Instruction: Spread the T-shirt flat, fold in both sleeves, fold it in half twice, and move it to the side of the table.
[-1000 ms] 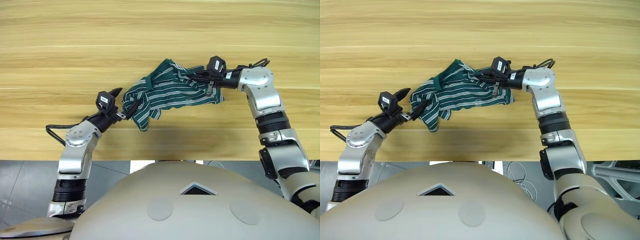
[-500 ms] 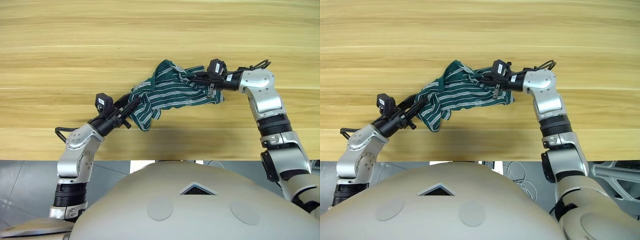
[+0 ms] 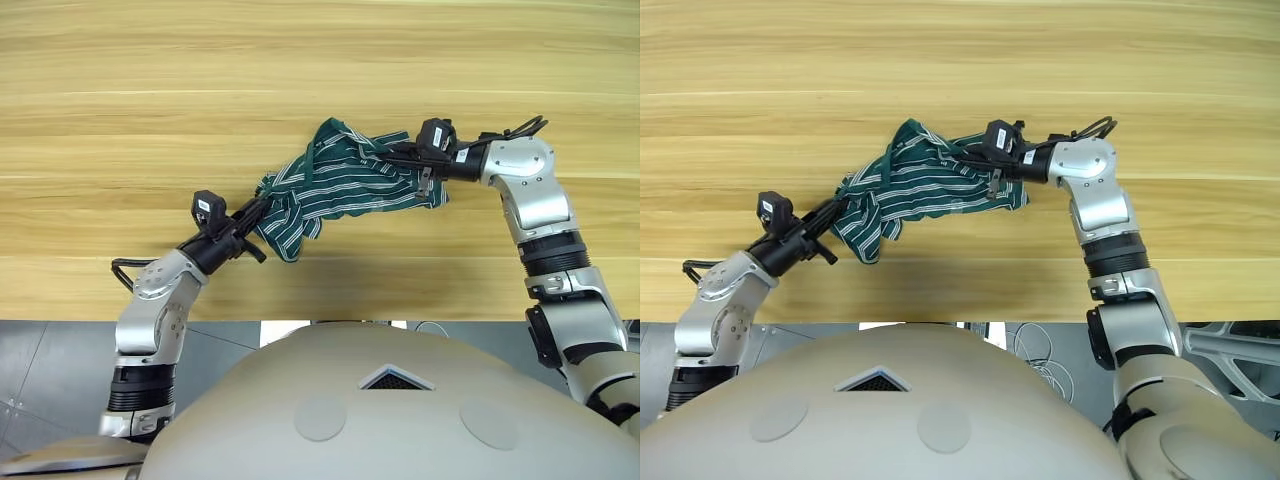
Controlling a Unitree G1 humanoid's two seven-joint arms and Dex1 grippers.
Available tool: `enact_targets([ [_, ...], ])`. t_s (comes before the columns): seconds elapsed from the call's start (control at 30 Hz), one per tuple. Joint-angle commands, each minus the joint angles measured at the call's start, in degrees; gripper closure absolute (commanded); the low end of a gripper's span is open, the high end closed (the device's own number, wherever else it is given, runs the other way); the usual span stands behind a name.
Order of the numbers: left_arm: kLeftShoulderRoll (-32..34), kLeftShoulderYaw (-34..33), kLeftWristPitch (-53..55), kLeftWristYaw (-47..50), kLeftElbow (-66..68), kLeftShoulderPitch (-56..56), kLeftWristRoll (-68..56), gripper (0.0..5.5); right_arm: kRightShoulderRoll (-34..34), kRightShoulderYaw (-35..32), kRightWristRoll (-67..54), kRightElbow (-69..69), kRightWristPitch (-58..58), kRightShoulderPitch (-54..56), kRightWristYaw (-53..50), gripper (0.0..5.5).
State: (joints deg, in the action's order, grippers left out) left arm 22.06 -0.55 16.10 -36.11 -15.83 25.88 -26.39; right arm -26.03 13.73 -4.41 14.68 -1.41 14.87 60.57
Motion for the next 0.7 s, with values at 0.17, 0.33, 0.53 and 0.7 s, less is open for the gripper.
enact_targets([
  [0.17, 8.1, -9.8, 0.7, 2.5, 1.4, -20.5, 1.1, 5.48, -4.5, -12.8, -9.8, 2.5, 5.5, 14.1, -0.7, 5.5],
  [0.33, 10.7, -18.1, 4.2, 5.3, -4.0, -34.4, -7.4, 5.48, -11.6, -23.1, -17.0, -4.6, 9.7, 20.0, -1.7, 5.5],
  [0.53, 7.2, -12.4, 7.1, 5.5, 4.6, -42.4, -7.6, 5.48, -11.6, -22.5, -17.5, -2.8, 13.0, 22.1, -2.9, 5.5],
  [0.7, 4.0, -5.4, 0.6, 1.7, 44.3, -72.3, 2.4, 5.48, -4.0, -12.9, -5.1, 29.4, 5.4, 44.9, -6.4, 5.5],
])
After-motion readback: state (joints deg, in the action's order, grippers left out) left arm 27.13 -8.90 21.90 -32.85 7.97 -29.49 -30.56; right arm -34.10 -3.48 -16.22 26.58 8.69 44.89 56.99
